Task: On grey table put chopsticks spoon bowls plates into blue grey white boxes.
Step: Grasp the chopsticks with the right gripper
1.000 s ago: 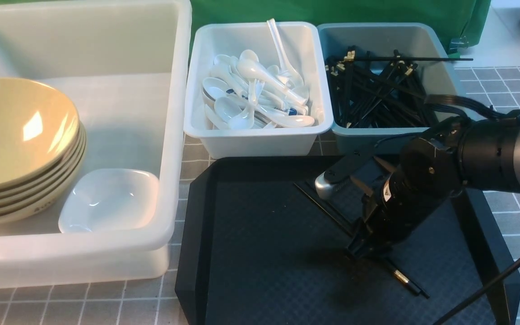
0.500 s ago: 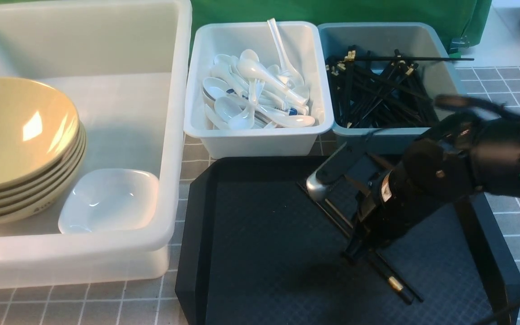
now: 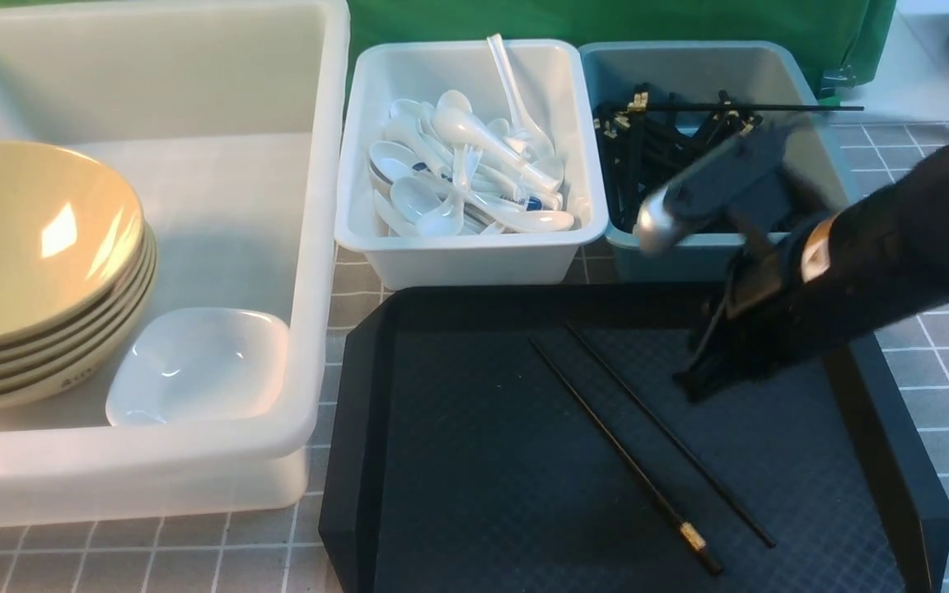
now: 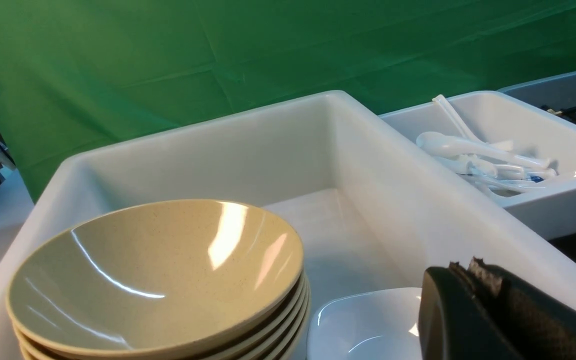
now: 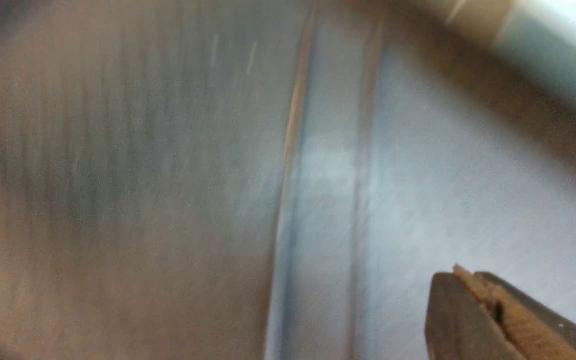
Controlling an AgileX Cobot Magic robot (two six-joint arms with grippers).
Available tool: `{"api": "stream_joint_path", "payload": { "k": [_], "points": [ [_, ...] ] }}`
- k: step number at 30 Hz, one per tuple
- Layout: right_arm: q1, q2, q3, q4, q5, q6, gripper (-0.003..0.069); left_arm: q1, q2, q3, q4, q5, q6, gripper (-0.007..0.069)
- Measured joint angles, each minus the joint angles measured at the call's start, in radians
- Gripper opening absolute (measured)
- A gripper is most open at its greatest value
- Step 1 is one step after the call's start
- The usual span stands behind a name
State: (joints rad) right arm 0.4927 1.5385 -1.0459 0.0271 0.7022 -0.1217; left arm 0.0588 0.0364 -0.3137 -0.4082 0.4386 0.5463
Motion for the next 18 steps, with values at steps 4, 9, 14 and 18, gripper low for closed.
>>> {"api": "stream_joint_path", "payload": {
  "k": [4, 9, 14, 18],
  "points": [
    [0.040, 0.132, 0.005, 0.078, 0.037, -0.007, 0.0177, 0.000, 0.000, 0.000, 0.000, 0.000, 0.000, -0.0011],
    [0.119, 0.238, 0.006, 0.069, -0.042, -0.007, 0.0347, 0.000, 0.000, 0.021, 0.000, -0.030, 0.000, -0.0011],
    [0.126, 0.274, -0.004, 0.007, -0.074, -0.007, 0.0318, 0.000, 0.000, 0.030, 0.000, -0.049, 0.000, -0.0011],
    [0.126, 0.275, -0.005, -0.011, -0.081, -0.009, 0.0182, 0.000, 0.000, 0.030, 0.000, -0.054, 0.000, -0.0011]
  ]
}}
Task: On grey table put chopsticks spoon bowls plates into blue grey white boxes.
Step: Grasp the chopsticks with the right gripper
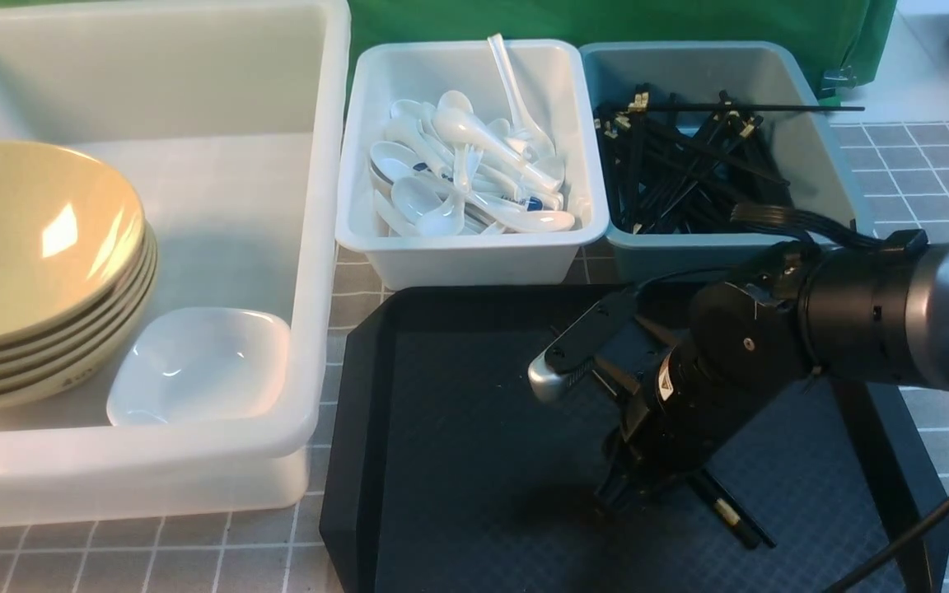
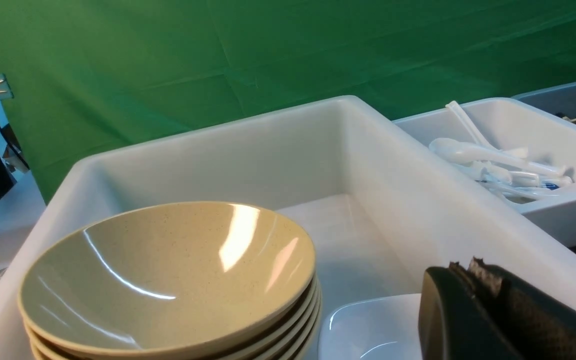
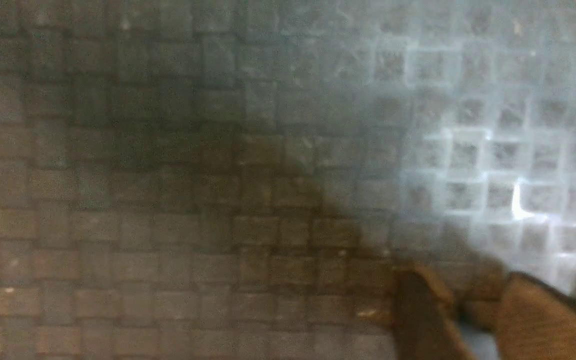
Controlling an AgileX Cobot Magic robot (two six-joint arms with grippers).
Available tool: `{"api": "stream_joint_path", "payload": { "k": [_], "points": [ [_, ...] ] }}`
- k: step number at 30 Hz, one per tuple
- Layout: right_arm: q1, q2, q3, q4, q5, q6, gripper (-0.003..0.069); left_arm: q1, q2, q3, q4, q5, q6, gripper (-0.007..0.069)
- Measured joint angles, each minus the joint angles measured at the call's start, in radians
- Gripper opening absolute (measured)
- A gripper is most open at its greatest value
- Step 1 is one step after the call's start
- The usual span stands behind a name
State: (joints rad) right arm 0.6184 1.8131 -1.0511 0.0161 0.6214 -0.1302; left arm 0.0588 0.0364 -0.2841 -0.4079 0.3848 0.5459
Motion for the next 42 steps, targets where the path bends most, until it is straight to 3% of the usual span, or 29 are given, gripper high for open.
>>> {"api": "stream_joint_path", "payload": {
  "k": [1, 2, 4, 10, 13, 18, 22, 24, 28, 32, 39, 42],
  "points": [
    [0.000, -0.003, 0.000, 0.001, 0.000, -0.001, 0.0115, 0.000, 0.000, 0.000, 0.000, 0.000, 0.000, -0.0011],
    [0.000, -0.004, 0.000, 0.001, 0.000, -0.001, 0.0115, 0.000, 0.000, 0.000, 0.000, 0.000, 0.000, -0.0011],
    [0.000, -0.016, 0.002, 0.002, 0.011, -0.001, 0.0045, 0.000, 0.000, 0.000, 0.000, 0.000, 0.000, -0.0011],
    [-0.023, -0.115, -0.029, -0.002, 0.072, 0.040, 0.0042, 0.000, 0.000, 0.000, 0.000, 0.000, -0.001, -0.0011],
    [-0.066, -0.119, -0.060, -0.003, 0.130, 0.053, 0.0104, 0.000, 0.000, 0.000, 0.000, 0.000, -0.001, -0.0011],
    [-0.124, -0.052, -0.067, -0.016, 0.167, 0.058, 0.0324, 0.000, 0.000, 0.000, 0.000, 0.000, -0.001, -0.0011],
    [-0.126, 0.006, -0.068, -0.002, 0.165, 0.058, 0.0408, 0.000, 0.000, 0.000, 0.000, 0.000, -0.001, -0.0011],
    [-0.122, 0.037, -0.073, 0.002, 0.153, 0.058, 0.0416, 0.000, 0.000, 0.000, 0.000, 0.000, -0.001, -0.0011],
    [-0.121, 0.054, -0.086, -0.006, 0.155, 0.058, 0.0350, 0.000, 0.000, 0.000, 0.000, 0.000, -0.001, -0.0011],
    [-0.121, 0.063, -0.094, -0.016, 0.148, 0.052, 0.0123, 0.000, 0.000, 0.000, 0.000, 0.000, -0.001, -0.0011],
    [-0.094, 0.029, -0.081, -0.009, 0.112, 0.031, 0.0115, 0.000, 0.000, 0.000, 0.000, 0.000, -0.001, -0.0011],
    [-0.055, -0.055, -0.071, 0.004, 0.109, 0.012, 0.0048, 0.000, 0.000, 0.000, 0.000, 0.000, -0.001, -0.0011]
  ]
}}
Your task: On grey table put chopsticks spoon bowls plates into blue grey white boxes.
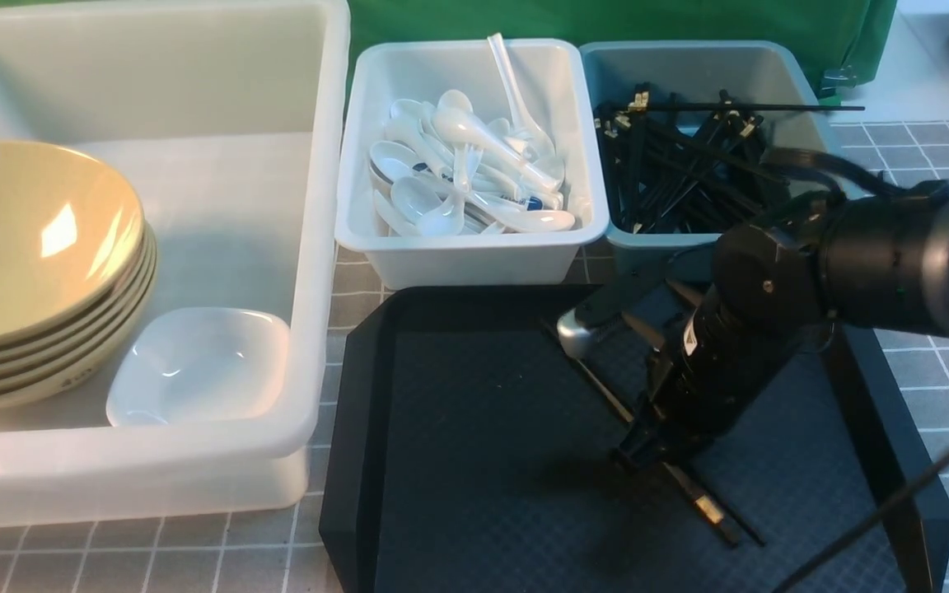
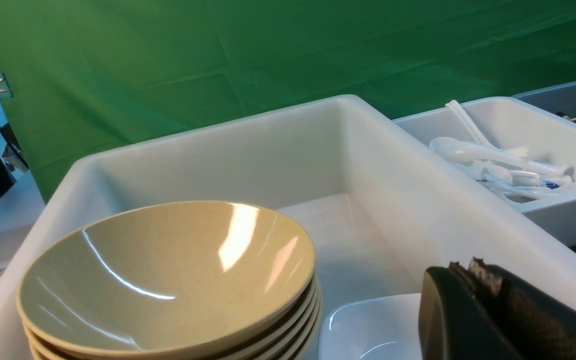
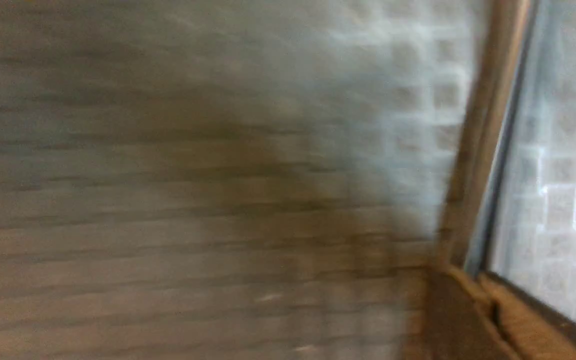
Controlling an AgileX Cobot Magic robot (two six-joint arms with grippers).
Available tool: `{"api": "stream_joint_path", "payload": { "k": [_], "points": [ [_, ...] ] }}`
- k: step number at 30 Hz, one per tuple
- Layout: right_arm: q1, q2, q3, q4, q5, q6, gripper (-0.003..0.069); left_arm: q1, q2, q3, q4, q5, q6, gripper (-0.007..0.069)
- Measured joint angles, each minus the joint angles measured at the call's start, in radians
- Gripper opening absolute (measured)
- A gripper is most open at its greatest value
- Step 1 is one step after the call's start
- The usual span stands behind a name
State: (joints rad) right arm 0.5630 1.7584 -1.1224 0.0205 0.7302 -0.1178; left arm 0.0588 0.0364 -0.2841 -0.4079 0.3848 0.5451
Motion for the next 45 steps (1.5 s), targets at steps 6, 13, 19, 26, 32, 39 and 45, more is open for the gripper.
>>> {"api": "stream_joint_path", "payload": {
  "k": [6, 13, 19, 26, 32, 39, 45],
  "points": [
    [0.019, -0.187, 0.002, -0.005, 0.000, -0.033, 0.0034, 0.000, 0.000, 0.000, 0.000, 0.000, 0.000, -0.0011],
    [0.004, -0.220, 0.002, -0.015, 0.031, -0.032, 0.0038, 0.000, 0.000, 0.000, 0.000, 0.000, 0.000, -0.0011],
    [0.005, -0.035, 0.002, -0.001, 0.066, 0.017, 0.0155, 0.000, 0.000, 0.000, 0.000, 0.000, 0.000, -0.0011],
    [0.005, 0.089, -0.002, 0.000, 0.038, 0.020, 0.0266, 0.000, 0.000, 0.000, 0.000, 0.000, 0.000, -0.0011],
    [0.008, 0.094, -0.007, -0.001, 0.026, -0.009, 0.0124, 0.000, 0.000, 0.000, 0.000, -0.002, 0.000, -0.0011],
    [0.030, 0.025, 0.003, 0.007, 0.023, -0.049, 0.0071, 0.000, 0.000, 0.000, 0.000, -0.003, 0.001, -0.0011],
    [0.034, -0.185, -0.008, -0.079, -0.027, -0.094, 0.0071, 0.000, 0.000, 0.000, 0.000, -0.003, 0.001, -0.0011]
  ]
}}
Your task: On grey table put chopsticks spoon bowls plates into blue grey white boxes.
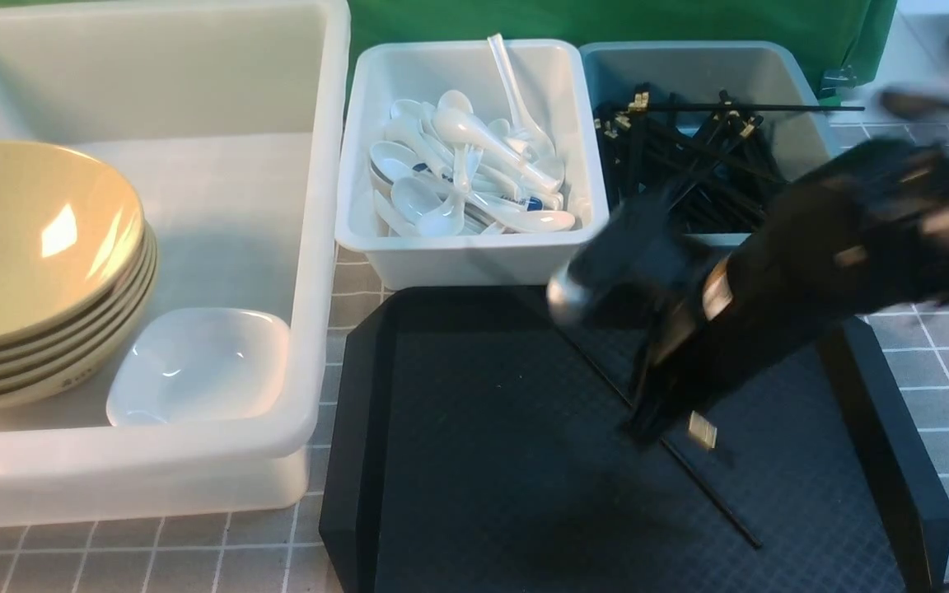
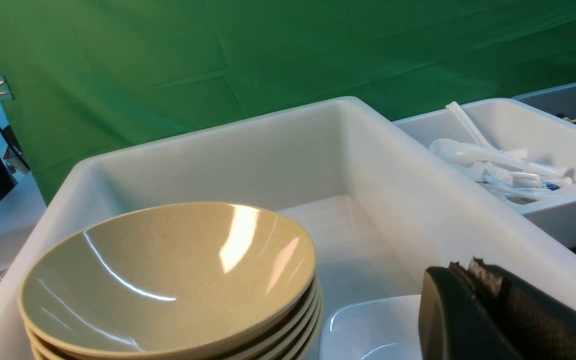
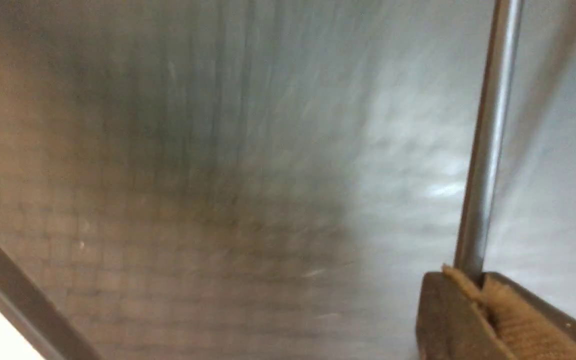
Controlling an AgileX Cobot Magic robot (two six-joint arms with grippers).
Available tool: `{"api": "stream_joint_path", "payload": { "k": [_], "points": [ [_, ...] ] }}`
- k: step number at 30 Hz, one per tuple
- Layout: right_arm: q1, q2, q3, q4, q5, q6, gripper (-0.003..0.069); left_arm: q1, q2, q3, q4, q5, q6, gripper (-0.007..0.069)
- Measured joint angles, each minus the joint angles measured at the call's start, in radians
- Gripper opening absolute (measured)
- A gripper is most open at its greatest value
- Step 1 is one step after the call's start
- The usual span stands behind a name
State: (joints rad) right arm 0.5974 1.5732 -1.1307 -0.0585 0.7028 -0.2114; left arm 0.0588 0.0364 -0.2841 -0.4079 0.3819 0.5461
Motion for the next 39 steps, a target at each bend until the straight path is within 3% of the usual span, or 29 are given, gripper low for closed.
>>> {"api": "stream_joint_path", "payload": {
  "k": [3, 6, 8, 10, 13, 17, 21, 25, 27, 30, 39],
  "points": [
    [-0.033, -0.096, -0.004, -0.143, -0.256, 0.002, 0.0071, 0.000, 0.000, 0.000, 0.000, 0.000, 0.000, -0.0011],
    [-0.120, -0.090, -0.011, -0.204, -0.597, 0.039, 0.0071, 0.000, 0.000, 0.000, 0.000, 0.000, 0.000, -0.0011],
    [-0.198, -0.028, -0.042, -0.211, -0.789, 0.131, 0.0074, 0.000, 0.000, 0.000, 0.000, 0.000, 0.000, -0.0011],
    [-0.265, 0.064, -0.100, -0.213, -0.832, 0.252, 0.0093, 0.000, 0.000, 0.000, 0.000, 0.000, 0.000, -0.0011],
    [-0.307, 0.150, -0.162, -0.214, -0.773, 0.342, 0.0128, 0.000, 0.000, 0.000, 0.000, 0.000, 0.000, -0.0011],
    [-0.326, 0.269, -0.282, -0.214, -0.455, 0.407, 0.0286, 0.000, 0.000, 0.000, 0.000, 0.000, -0.001, -0.0011],
    [-0.281, 0.261, -0.331, -0.213, -0.129, 0.335, 0.0358, 0.000, 0.000, 0.000, 0.000, 0.000, -0.001, -0.0011],
    [-0.226, 0.232, -0.323, -0.165, 0.031, 0.247, 0.0358, 0.000, 0.000, 0.000, 0.000, 0.000, -0.001, -0.0011],
    [-0.185, 0.221, -0.292, -0.081, 0.119, 0.176, 0.0348, 0.000, 0.000, 0.000, 0.000, 0.000, -0.001, -0.0011],
    [-0.142, 0.220, -0.193, 0.001, 0.147, 0.104, 0.0324, 0.000, 0.000, 0.000, 0.000, 0.000, -0.001, -0.0011],
    [-0.099, 0.221, 0.027, 0.059, -0.087, 0.087, 0.0200, 0.000, 0.000, 0.000, 0.000, 0.000, -0.001, -0.0011]
  ]
}}
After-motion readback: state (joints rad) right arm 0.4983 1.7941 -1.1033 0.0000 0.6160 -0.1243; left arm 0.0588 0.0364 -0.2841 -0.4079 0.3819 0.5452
